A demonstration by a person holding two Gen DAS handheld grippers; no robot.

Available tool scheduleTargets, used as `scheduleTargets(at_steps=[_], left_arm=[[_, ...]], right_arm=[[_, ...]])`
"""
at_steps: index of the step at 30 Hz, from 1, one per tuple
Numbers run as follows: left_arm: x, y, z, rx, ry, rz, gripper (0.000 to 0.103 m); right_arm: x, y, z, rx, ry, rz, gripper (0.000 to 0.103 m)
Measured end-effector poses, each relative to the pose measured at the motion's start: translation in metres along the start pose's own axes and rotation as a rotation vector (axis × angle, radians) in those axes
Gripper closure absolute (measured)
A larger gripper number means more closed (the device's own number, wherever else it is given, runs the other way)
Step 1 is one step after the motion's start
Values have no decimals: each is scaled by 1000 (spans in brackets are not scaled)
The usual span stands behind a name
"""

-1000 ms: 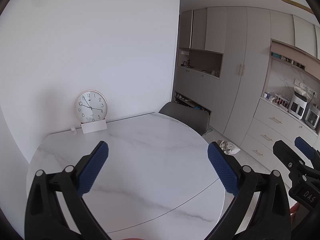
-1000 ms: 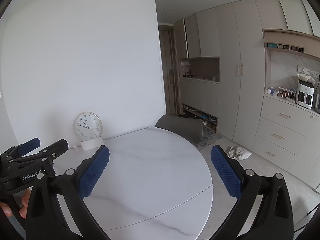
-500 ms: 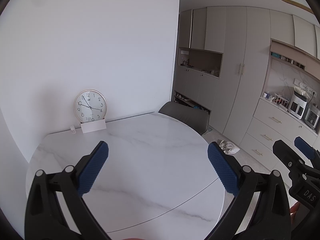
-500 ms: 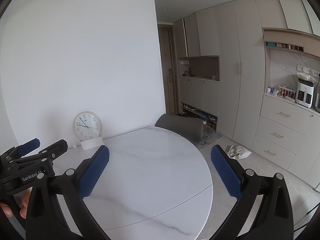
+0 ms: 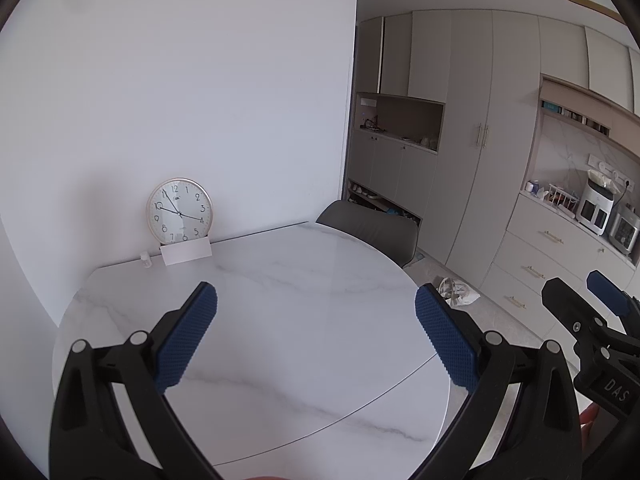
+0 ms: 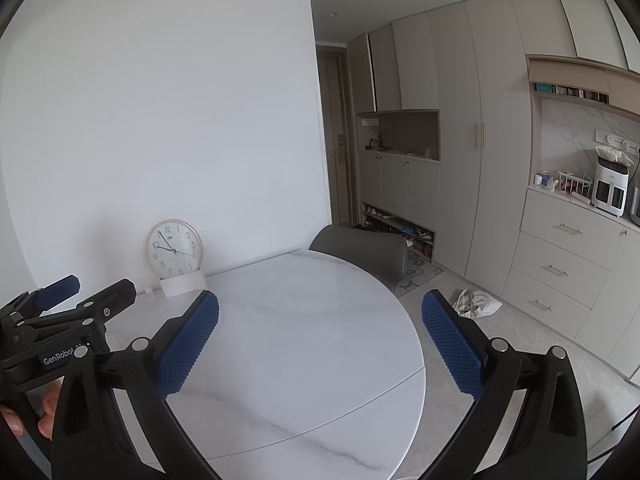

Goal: Collect trash

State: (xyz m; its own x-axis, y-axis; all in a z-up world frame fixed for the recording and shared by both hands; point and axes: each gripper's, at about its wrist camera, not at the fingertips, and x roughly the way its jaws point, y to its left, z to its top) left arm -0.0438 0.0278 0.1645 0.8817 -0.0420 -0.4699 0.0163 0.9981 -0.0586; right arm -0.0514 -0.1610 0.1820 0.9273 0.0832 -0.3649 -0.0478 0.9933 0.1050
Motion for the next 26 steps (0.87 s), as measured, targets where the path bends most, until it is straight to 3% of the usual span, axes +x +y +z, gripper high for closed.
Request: scheduleTargets(at_steps=[26], left_arm=[[8, -7, -4, 25, 21, 3, 8]], right_arm=[[4, -2, -4, 1, 15, -5, 2]])
